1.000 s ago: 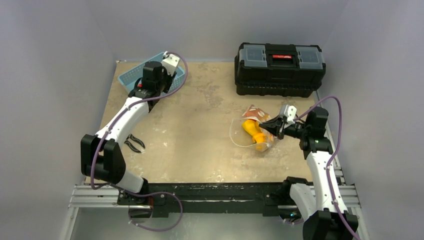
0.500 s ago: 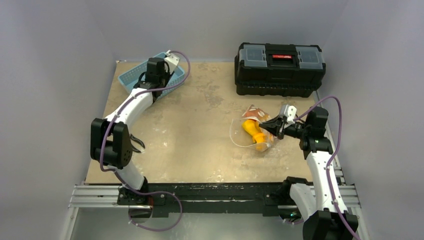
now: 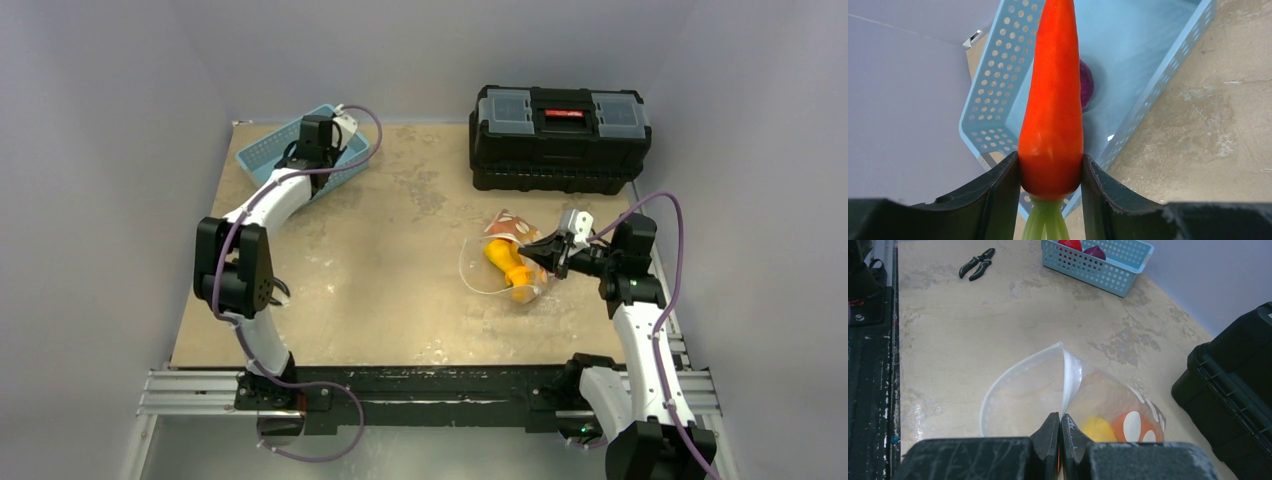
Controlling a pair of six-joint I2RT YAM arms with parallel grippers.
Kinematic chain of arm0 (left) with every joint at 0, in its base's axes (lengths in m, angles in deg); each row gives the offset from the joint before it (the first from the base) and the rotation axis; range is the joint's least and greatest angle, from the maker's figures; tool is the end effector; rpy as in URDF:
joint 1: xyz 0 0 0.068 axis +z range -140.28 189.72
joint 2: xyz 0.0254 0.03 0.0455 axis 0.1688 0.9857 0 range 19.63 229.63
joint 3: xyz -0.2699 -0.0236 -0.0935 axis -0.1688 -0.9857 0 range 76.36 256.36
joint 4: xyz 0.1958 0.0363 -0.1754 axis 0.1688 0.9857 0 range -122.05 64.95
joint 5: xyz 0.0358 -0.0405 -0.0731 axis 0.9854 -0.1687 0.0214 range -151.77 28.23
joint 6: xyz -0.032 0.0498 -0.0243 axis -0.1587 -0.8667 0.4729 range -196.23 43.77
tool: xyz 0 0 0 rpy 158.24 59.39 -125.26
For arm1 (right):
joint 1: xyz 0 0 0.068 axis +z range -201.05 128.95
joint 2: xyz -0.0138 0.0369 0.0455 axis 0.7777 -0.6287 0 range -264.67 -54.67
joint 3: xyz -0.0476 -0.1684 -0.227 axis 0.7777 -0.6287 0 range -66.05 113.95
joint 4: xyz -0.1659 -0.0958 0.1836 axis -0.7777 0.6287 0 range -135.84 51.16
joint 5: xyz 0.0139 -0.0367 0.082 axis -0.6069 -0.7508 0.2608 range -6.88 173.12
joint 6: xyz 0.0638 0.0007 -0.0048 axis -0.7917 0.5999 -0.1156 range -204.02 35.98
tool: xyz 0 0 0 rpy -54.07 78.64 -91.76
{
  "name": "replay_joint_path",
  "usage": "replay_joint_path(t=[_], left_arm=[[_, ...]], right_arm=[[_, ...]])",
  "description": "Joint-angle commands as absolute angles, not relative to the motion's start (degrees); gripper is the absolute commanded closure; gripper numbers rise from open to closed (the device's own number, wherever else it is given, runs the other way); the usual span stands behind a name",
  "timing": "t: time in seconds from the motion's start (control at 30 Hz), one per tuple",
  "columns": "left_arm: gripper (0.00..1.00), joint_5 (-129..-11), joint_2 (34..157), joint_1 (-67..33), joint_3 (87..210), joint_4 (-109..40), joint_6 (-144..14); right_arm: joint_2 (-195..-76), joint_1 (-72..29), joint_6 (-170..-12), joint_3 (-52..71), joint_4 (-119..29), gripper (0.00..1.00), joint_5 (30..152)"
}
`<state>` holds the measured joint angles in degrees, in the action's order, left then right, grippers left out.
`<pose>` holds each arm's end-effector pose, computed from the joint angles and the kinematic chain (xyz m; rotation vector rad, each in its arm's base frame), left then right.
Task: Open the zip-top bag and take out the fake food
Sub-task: Place the fake vegetable in the bin.
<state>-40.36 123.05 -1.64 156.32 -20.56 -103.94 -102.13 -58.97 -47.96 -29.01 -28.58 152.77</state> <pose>0.4305 -0.0680 0.2713 0.5259 2.1243 0.5689 0.1734 0.0228 0.2900 -1.0704 1.4267 0.6882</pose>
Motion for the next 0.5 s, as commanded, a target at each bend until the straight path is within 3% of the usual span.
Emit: replay_joint_path(t=[0.0, 0.27, 0.47], left_arm=[[0.73, -38.0, 125.0, 0.1, 160.2, -21.9, -105.1], [0.61, -38.4, 126.9, 0.9, 160.9, -21.4, -104.5], [0.38, -37.7, 127.4, 1.3, 161.2, -21.5, -103.0]], right_arm=[[-101.3, -58.8, -47.3, -28.4, -28.7, 1.0, 153.7], [-101.4, -58.9, -47.3, -28.3, -28.9, 1.0, 153.6], [-101.4, -58.8, -47.3, -28.4, -28.9, 1.0, 153.2]])
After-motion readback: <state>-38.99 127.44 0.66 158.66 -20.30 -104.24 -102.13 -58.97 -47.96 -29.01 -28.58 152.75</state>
